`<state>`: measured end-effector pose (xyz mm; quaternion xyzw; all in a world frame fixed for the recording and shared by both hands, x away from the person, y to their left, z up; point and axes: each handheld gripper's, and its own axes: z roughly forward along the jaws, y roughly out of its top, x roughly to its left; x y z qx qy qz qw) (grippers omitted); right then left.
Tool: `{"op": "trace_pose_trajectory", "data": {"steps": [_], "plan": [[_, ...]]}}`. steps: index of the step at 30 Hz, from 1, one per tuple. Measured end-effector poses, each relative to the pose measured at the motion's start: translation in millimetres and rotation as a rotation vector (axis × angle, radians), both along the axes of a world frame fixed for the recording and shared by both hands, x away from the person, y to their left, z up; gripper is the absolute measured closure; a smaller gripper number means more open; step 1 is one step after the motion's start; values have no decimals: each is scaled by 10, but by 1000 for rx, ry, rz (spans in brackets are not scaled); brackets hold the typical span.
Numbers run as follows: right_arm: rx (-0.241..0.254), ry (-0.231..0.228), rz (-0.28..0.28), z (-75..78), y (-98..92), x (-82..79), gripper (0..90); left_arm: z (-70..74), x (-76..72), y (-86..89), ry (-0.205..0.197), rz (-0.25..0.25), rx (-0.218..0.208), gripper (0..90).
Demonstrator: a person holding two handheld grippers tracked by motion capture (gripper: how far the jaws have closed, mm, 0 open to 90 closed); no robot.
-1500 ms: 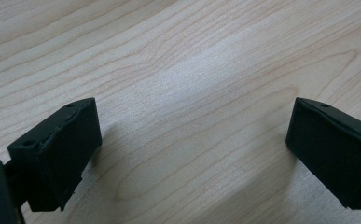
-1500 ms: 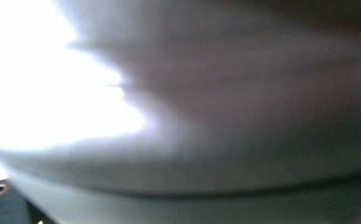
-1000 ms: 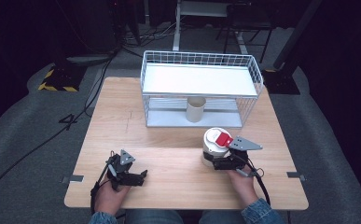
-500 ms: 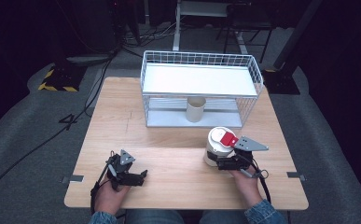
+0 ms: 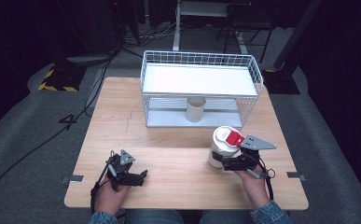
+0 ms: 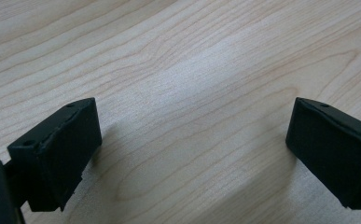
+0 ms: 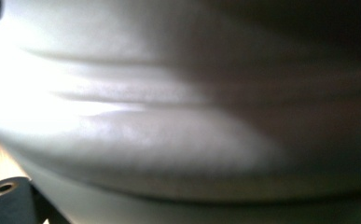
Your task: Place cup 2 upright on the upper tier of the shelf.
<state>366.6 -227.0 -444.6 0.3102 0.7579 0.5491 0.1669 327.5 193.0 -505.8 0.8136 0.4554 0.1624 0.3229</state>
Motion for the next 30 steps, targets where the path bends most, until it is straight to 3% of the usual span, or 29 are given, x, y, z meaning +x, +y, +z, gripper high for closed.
{"op": "trace_pose_trajectory", "data": {"steps": [18, 27, 30], "plan": [[-15, -25, 0, 443, -168, -54, 99, 0, -1, 0, 0, 0, 0, 39], [0, -33, -10, 687, -265, 22, 99, 0, -1, -2, -2, 3, 1, 40], [-2, -15, -7, 769, -294, 72, 99, -1, -1, -3, -1, 3, -1, 40]]}}
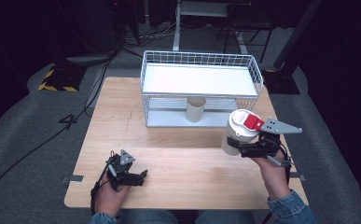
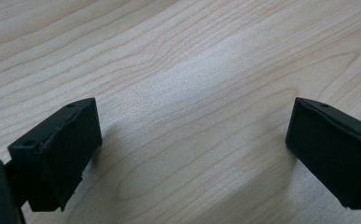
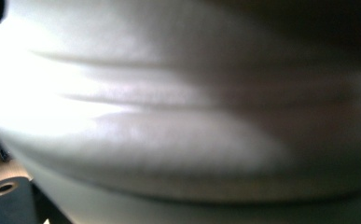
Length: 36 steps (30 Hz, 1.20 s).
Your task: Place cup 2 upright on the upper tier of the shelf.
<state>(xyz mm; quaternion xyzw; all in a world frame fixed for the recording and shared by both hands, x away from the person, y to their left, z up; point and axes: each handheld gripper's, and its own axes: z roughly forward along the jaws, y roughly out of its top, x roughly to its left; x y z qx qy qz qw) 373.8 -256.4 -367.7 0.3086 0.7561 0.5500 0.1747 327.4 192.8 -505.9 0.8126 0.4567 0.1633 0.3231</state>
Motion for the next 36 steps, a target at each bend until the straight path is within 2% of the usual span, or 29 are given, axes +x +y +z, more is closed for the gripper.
{"op": "trace_pose_trajectory", "data": {"steps": [10, 17, 36], "plan": [[-8, -21, 0, 314, -92, 178, 99, 0, 0, 1, 0, 0, 0, 40], [-3, -40, -10, 505, -109, 279, 99, 4, -1, 12, -7, 22, -2, 66], [-12, -44, -41, 895, 61, 576, 100, 5, 11, 16, -6, 27, -2, 68]]}}
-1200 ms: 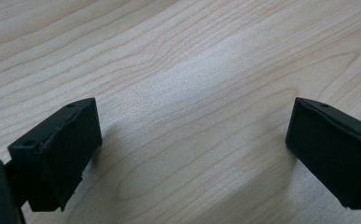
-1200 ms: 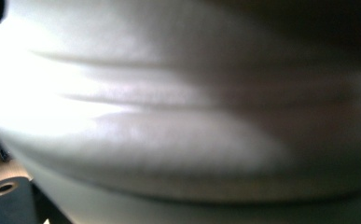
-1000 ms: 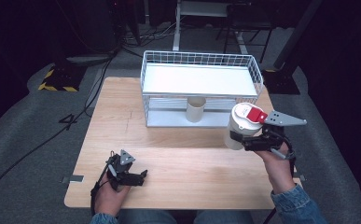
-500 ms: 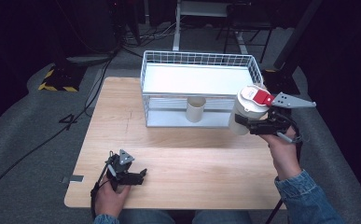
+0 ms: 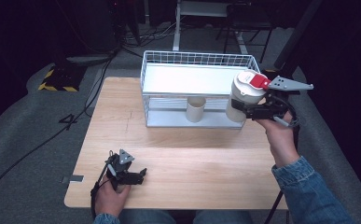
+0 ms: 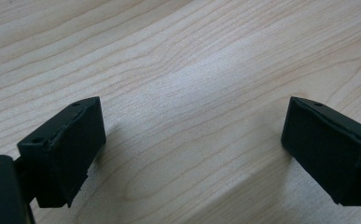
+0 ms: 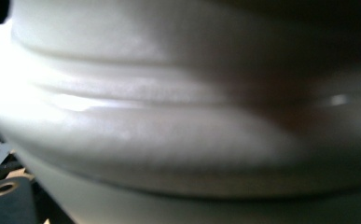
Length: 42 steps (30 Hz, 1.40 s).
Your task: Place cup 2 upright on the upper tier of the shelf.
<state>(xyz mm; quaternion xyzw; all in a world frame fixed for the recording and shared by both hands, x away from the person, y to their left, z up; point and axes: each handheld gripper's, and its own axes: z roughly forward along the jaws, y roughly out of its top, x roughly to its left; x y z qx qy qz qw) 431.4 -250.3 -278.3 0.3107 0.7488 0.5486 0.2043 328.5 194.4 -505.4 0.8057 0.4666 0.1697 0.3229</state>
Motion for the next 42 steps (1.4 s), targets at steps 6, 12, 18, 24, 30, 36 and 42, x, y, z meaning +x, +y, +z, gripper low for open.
{"op": "trace_pose_trajectory", "data": {"steps": [6, 12, 18, 24, 30, 36, 42], "plan": [[5, -11, -11, 126, 78, 137, 100, -3, 2, -4, 1, 4, -7, 68], [4, -18, -27, 223, 173, 288, 100, -2, 8, -3, 3, 3, -6, 68], [-17, -35, -52, 295, 290, 432, 100, -1, 13, -3, 3, 5, -6, 69], [-24, -31, -68, 333, 408, 592, 100, 0, 14, -3, 4, 4, -6, 68], [-28, -37, -83, 343, 562, 752, 100, 2, 15, -2, 5, 4, -3, 68], [-32, -39, -121, 331, 666, 911, 99, 2, 19, -1, 3, 3, -1, 68], [-21, -23, -130, 306, 739, 1033, 99, 1, 19, -3, 3, 5, -4, 68]]}}
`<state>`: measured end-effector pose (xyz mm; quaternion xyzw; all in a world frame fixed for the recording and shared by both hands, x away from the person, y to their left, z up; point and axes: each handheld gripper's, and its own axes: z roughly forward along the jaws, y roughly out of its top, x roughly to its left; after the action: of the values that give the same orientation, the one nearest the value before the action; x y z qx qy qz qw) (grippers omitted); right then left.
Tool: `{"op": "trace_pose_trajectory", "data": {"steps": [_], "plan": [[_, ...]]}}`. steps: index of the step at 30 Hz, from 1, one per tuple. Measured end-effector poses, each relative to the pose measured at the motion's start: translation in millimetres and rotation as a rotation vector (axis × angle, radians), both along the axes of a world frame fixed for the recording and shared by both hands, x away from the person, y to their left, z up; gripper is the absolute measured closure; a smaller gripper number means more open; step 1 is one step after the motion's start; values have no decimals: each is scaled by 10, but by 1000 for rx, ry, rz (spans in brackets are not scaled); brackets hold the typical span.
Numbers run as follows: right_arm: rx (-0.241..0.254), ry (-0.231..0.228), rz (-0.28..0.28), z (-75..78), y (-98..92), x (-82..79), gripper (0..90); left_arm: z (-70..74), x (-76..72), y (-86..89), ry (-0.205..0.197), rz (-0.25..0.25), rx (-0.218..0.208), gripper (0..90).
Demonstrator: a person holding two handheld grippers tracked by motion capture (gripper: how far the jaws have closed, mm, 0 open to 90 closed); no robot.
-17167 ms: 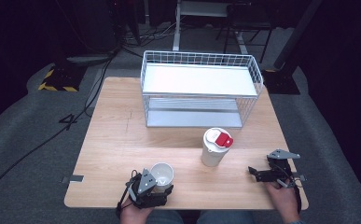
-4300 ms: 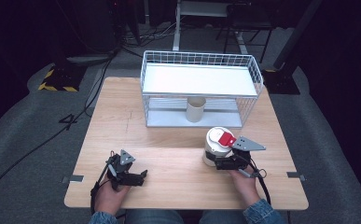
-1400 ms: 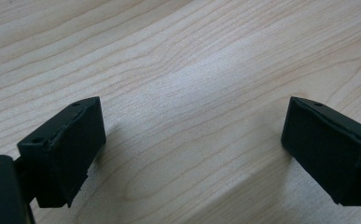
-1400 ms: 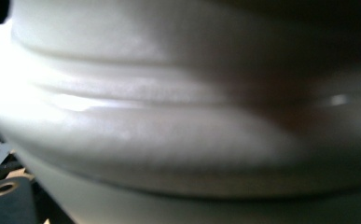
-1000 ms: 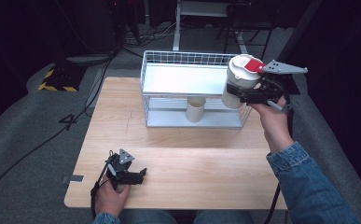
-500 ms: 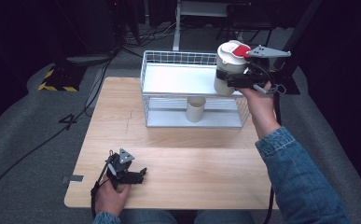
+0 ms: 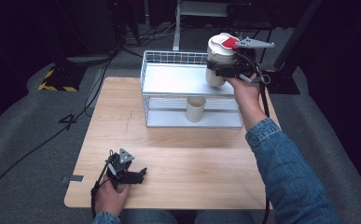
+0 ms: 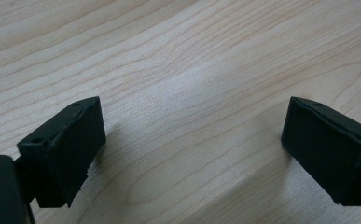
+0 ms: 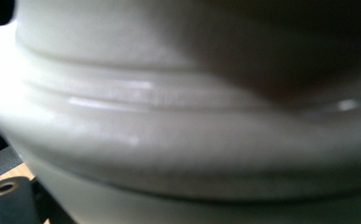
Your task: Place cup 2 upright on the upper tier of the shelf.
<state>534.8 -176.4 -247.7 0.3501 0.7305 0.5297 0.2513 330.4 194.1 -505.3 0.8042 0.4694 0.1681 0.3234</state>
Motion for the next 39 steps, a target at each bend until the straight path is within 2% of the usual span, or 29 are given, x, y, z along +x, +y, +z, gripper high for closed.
{"op": "trace_pose_trajectory", "data": {"steps": [6, 15, 23, 27, 39], "plan": [[-4, -4, -5, -53, 79, 86, 99, 0, 1, 0, -1, 0, 1, 68], [9, 33, -5, -153, 177, 192, 99, 0, 1, 0, -1, 0, 0, 68], [11, 41, 3, -215, 248, 251, 99, -1, 4, 1, -1, -2, 2, 68], [-8, 38, 3, -238, 276, 272, 99, 0, 5, 1, -1, -4, 3, 67], [19, 50, 9, -267, 248, 306, 98, 0, 4, 1, 0, -3, 3, 67]]}}
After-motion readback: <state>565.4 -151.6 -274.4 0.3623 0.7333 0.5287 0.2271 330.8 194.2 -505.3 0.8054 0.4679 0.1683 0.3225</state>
